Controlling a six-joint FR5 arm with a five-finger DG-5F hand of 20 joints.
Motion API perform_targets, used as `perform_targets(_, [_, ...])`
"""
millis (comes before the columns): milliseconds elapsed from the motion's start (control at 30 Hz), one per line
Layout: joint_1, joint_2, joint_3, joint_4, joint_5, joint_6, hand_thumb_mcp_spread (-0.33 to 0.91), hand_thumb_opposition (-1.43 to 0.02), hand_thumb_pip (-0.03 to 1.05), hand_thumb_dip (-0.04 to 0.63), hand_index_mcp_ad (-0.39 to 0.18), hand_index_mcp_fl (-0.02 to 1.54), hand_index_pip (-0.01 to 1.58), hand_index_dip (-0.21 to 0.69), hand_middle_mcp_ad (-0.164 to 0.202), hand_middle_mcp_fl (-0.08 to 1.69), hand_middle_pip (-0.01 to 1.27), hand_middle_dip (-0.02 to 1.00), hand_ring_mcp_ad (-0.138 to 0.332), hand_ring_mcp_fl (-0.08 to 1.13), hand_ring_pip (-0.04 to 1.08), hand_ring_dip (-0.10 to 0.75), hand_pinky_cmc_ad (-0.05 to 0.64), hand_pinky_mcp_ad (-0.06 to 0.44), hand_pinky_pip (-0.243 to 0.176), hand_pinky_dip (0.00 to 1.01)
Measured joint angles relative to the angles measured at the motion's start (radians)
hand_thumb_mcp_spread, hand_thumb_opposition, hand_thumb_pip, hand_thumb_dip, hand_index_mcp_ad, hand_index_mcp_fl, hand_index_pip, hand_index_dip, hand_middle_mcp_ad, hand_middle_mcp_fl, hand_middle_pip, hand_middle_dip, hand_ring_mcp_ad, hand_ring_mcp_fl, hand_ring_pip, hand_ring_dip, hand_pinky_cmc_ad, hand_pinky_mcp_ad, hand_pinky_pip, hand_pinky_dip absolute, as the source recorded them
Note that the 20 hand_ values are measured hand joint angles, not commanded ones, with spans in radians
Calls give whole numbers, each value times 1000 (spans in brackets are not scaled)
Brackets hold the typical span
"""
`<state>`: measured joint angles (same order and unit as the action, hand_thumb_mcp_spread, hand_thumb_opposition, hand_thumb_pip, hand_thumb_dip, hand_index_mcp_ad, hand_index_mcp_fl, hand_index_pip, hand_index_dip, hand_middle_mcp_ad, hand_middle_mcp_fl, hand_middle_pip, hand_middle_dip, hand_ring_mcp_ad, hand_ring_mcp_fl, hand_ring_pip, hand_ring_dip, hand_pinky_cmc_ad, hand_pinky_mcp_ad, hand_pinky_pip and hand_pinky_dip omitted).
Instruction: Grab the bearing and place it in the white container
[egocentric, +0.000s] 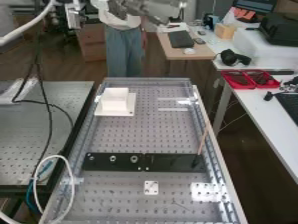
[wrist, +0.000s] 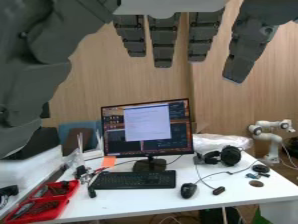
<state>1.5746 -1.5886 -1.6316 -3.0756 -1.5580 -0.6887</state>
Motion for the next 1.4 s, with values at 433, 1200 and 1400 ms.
perform_targets(433, [-2, 9, -27, 18, 13, 11, 216, -682, 377, 24, 5, 24, 79, 16, 89, 16, 147, 157, 171, 0, 105, 63, 443, 354, -91, 335])
perform_targets(1200, [12, -29, -289, 273, 248, 4, 234, -709, 442, 45, 5, 26, 82, 0, 93, 33, 147, 154, 178, 0, 105, 63, 443, 354, -93, 339])
perform_targets(1400, [-1, -65, -354, 360, 269, 48, 230, -712, 485, 49, 5, 42, 84, -42, 93, 37, 147, 154, 178, 0, 101, 63, 443, 354, -93, 340])
